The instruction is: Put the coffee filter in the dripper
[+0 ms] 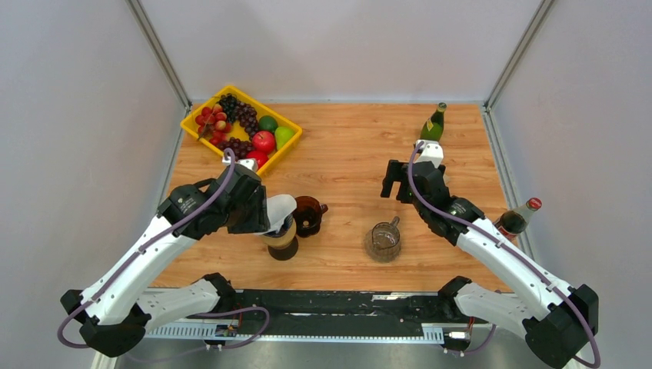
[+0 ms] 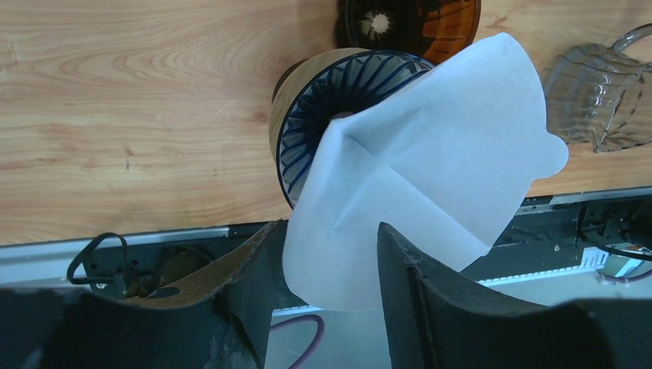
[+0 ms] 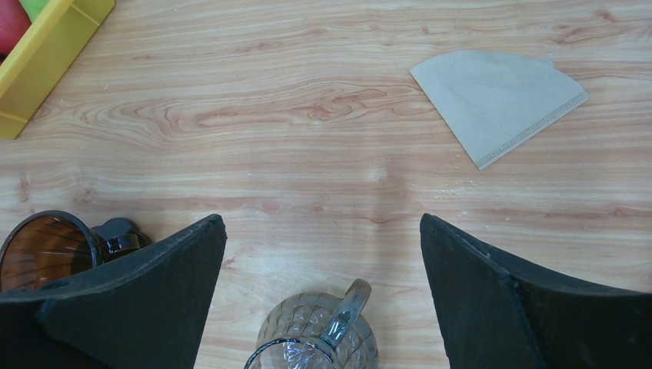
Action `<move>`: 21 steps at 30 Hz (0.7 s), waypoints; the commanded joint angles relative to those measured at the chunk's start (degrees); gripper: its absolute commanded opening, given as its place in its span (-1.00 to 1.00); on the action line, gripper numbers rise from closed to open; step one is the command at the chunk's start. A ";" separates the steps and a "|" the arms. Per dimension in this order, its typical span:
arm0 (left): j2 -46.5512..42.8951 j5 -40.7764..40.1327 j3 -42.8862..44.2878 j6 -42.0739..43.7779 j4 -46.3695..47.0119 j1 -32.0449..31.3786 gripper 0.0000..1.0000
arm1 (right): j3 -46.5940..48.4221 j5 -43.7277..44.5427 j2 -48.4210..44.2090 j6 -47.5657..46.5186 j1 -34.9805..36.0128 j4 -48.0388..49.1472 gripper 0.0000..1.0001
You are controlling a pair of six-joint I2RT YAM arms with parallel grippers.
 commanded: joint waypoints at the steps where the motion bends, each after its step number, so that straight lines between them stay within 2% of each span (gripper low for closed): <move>1: 0.09 -1.89 4.30 -0.01 -1.58 0.10 0.20 | 0.28 -0.18 -0.55 -0.91 -0.33 1.96 1.00; 7: 0.45 -7.12 12.46 0.36 -5.51 0.03 0.41 | 0.41 -0.09 -0.59 -1.18 -0.41 1.94 1.00; 11: 1.64 -9.97 18.59 1.74 -6.80 0.06 0.41 | 0.21 0.37 -0.93 -1.17 -0.50 2.02 1.00; 14: 2.06 -8.49 19.26 3.75 -2.12 0.08 0.35 | 0.29 0.15 -0.89 -1.15 -0.63 1.97 1.00; 17: 4.05 -5.40 18.42 6.16 1.65 0.02 0.12 | 0.07 0.17 -0.89 -1.28 -0.68 1.96 1.00; 21: 7.62 -1.59 16.38 7.57 3.58 0.09 -0.31 | -0.05 0.05 -1.00 -1.35 -0.77 1.94 1.00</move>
